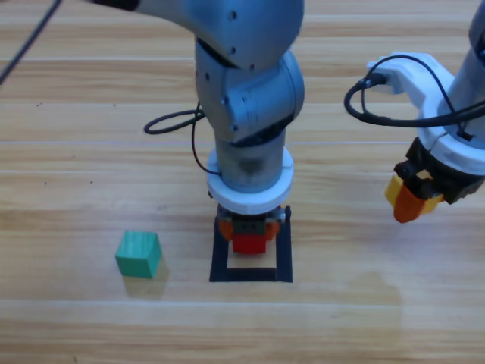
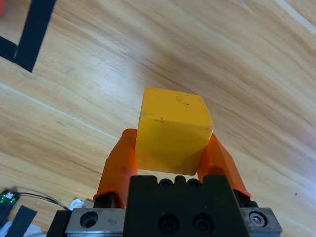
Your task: Stack the blocks in the rectangular block: red at the bottom, yellow in the middle, green on top
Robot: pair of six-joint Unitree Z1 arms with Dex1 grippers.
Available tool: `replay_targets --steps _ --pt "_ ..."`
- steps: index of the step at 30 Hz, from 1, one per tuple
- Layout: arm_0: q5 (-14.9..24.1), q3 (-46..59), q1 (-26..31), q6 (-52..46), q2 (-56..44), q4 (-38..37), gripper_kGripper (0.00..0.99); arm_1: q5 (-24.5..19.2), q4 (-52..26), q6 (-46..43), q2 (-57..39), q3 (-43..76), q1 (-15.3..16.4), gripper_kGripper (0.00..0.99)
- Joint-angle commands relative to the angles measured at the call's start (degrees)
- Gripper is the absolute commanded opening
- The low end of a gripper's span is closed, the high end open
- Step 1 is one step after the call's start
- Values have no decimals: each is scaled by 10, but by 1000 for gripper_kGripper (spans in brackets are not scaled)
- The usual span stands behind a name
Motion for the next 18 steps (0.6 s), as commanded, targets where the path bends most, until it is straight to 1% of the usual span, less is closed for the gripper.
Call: replay_targets --steps 1,3,8,10,18 --pt "6 3 -20 1 32 -14 66 11 -6 45 -73 28 -9 186" --pt "7 3 -20 2 34 -14 67 20 -6 56 -71 28 -9 186" --pt "8 4 -20 3 38 -15 67 26 -7 87 -69 31 -9 186" --pt "8 4 -20 3 39 -15 67 34 -7 85 -64 32 -9 186" --pt "12 8 -20 2 45 -17 71 34 -13 80 -34 27 -9 186"
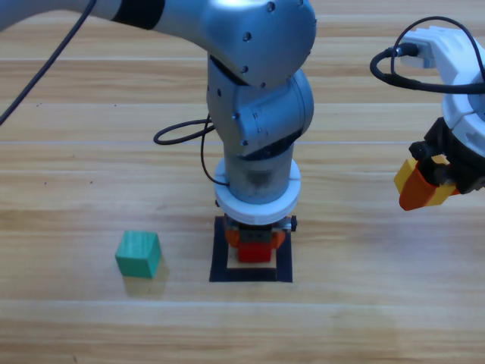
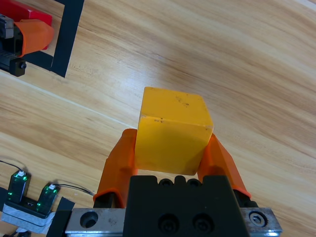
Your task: Stack the blocks in the rectangular block: red at the bottom, yellow in the middle, green on top
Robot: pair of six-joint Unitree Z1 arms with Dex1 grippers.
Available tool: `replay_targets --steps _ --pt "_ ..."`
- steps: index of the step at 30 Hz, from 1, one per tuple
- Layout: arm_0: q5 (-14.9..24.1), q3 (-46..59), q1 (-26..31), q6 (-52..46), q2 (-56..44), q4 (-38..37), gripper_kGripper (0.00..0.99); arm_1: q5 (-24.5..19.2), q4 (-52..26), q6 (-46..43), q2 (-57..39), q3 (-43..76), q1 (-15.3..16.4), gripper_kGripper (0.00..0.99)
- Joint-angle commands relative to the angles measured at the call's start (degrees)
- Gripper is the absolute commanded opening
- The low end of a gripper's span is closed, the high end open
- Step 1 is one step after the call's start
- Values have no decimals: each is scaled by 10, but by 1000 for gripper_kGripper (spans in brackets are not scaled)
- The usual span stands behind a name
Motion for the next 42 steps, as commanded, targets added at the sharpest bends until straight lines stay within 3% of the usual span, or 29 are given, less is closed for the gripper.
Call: replay_targets --steps 1,6,18,23,30,42 --pt "11 11 -10 2 33 -10 83 12 -16 -6 26 11 -9 186" --pt "11 14 -10 1 37 -17 232 4 -26 -39 26 15 -9 186" --pt "13 23 -11 -3 23 -18 808 8 -83 -28 18 49 -9 186" --pt "16 28 -11 -4 -14 -16 868 8 -98 -13 20 63 -9 186" --pt "32 48 -11 -3 -170 -10 870 17 -101 40 8 65 -8 186" --pt "33 215 8 84 -460 3 870 14 -95 108 40 14 67 186"
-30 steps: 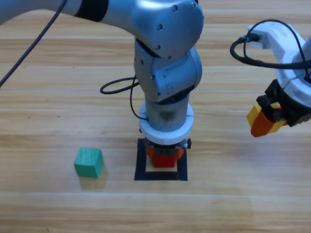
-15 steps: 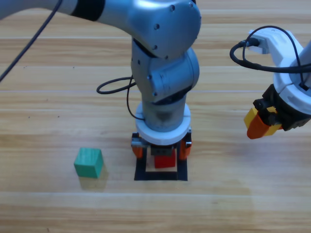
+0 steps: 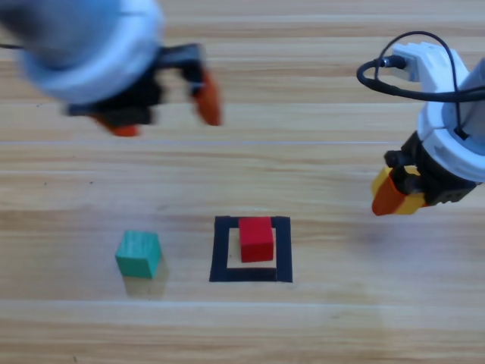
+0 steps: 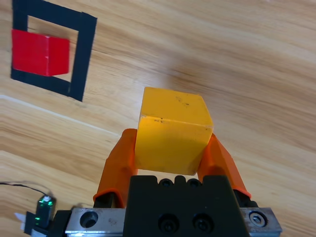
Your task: Stack the blocks in the rectangular block: red at the bottom, yellow in the middle, green on top
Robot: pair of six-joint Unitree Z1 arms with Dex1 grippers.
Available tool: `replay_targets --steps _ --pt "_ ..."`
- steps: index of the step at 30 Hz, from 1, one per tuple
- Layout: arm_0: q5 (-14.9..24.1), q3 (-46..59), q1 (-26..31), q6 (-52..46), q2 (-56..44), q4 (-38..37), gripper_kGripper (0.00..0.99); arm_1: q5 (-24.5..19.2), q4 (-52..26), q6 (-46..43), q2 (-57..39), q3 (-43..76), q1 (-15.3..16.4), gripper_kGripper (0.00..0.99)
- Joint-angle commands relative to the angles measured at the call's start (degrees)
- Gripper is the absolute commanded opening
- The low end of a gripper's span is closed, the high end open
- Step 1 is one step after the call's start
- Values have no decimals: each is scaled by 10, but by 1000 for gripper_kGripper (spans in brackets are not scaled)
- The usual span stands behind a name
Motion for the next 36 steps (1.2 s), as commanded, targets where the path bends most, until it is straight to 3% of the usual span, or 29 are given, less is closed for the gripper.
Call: replay_targets --steps 1,14,25,26,29,36 --pt "-2 76 11 35 -97 14 868 3 3 38 38 -45 62 186" --pt "-8 184 12 49 -187 15 870 -28 216 86 245 -367 137 187" --pt "-15 203 12 45 -204 15 986 -27 252 120 331 -464 154 189" --pt "-14 203 12 45 -204 15 990 -28 253 122 335 -466 154 219" --pt "-13 207 12 45 -204 14 990 -32 255 126 342 -466 154 431" --pt "-12 222 12 44 -204 5 990 -38 261 132 349 -464 154 445"
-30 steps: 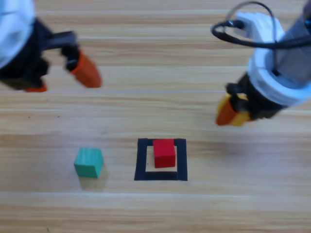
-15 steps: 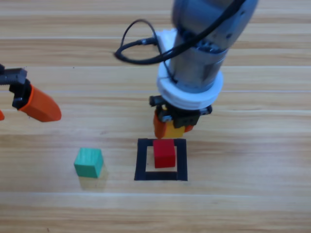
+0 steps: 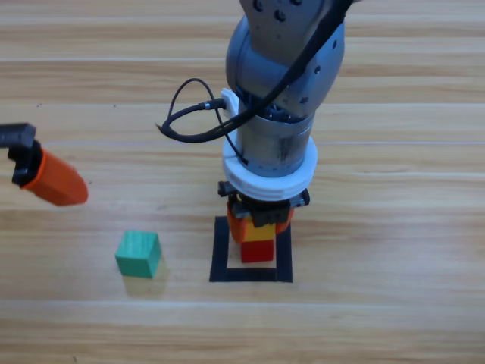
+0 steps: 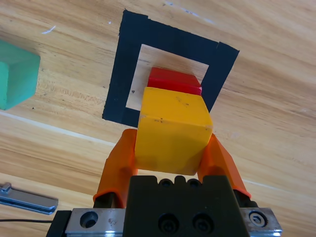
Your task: Stack the blocks in the rectangular block: red at the bottom, yellow in the middle, green on top
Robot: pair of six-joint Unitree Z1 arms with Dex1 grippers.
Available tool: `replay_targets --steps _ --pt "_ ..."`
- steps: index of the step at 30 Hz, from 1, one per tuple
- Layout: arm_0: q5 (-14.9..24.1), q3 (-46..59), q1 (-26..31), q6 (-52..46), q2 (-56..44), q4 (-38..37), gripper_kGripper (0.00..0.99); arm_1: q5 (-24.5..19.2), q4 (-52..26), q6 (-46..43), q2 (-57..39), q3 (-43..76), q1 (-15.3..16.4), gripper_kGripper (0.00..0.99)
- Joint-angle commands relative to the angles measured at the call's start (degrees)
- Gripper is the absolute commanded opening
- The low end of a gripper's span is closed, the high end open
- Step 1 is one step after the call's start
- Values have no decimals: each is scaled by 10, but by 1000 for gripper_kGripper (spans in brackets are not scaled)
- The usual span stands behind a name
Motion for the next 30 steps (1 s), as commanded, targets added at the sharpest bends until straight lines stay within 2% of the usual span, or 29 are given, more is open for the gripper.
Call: replay_targets --steps 1,5,6,8,9,18,25,27,30 --pt "0 26 9 1 -12 -12 990 -13 9 5 38 2 16 445" --pt "-1 40 9 1 -12 -26 990 -14 9 5 40 2 16 459" --pt "-2 44 9 0 -12 -30 990 -14 9 5 42 1 16 572" --pt "-1 47 9 0 -12 -32 990 -13 9 7 47 -2 16 916" --pt "-2 49 9 1 -12 -35 990 -14 9 8 48 -2 16 983" --pt "-1 60 15 1 -4 -52 988 -20 10 9 24 -16 16 990" --pt "-13 97 45 7 80 -109 959 -56 4 -9 -117 11 30 990" --pt "-20 114 59 14 109 -134 959 -59 -22 -21 -169 56 30 990" --pt "-27 137 73 22 139 -171 959 -56 -143 -52 -287 222 26 990"
